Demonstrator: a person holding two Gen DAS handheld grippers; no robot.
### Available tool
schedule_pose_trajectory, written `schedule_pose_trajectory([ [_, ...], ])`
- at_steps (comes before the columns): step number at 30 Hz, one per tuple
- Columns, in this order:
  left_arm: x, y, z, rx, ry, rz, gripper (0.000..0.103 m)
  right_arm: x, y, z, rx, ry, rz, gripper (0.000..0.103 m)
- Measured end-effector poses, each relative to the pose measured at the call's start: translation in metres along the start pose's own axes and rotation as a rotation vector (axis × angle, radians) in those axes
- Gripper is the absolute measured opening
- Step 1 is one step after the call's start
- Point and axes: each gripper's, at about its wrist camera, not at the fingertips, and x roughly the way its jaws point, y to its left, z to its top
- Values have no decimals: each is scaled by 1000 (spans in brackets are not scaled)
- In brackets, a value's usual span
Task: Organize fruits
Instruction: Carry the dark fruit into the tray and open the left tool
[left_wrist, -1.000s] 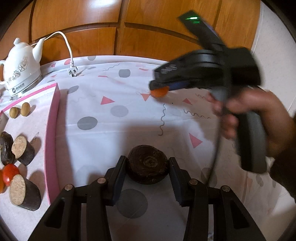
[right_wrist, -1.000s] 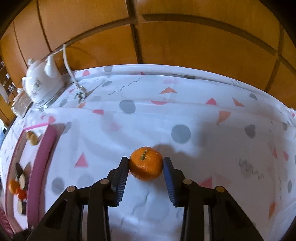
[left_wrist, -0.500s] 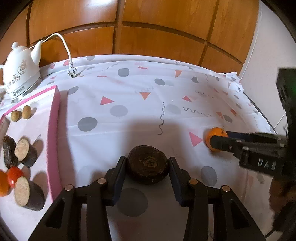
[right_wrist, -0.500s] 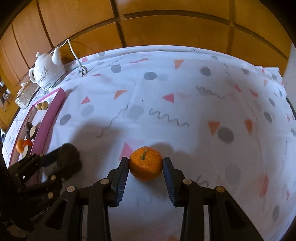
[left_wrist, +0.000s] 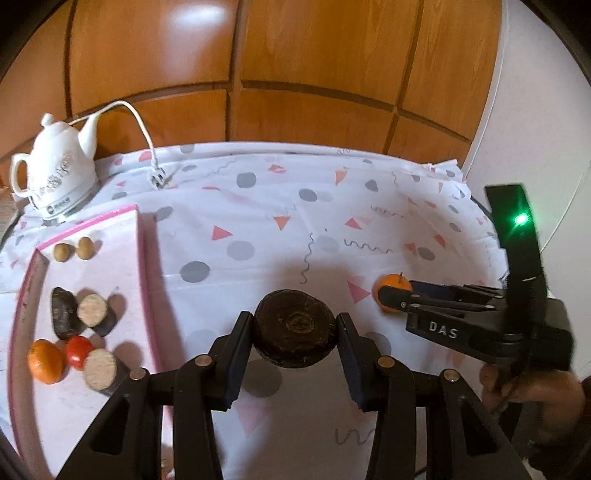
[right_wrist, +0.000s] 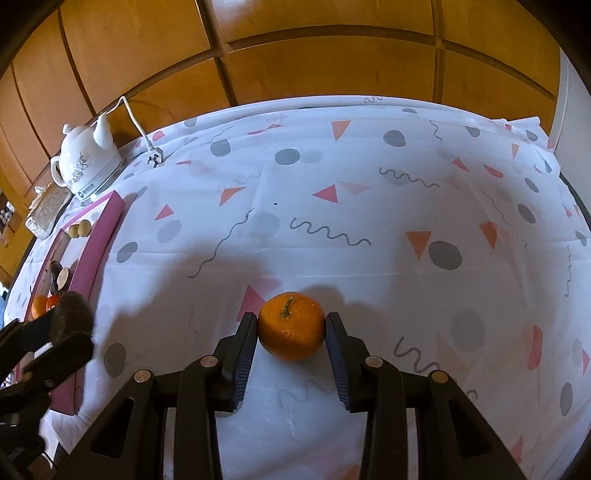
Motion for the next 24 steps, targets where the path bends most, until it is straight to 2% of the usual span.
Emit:
schedule_pose_trajectory([
  [8,-30,21,2,-45,-43,27,46,1,4,1,-12,1,-27,38],
  [16,-43,47,1,-104,-55,50,46,2,8,1,-29,2,-50,38],
  [24,-67,96,-8,-203,-72,84,46,2,9,0,-26,-5,-55,38],
])
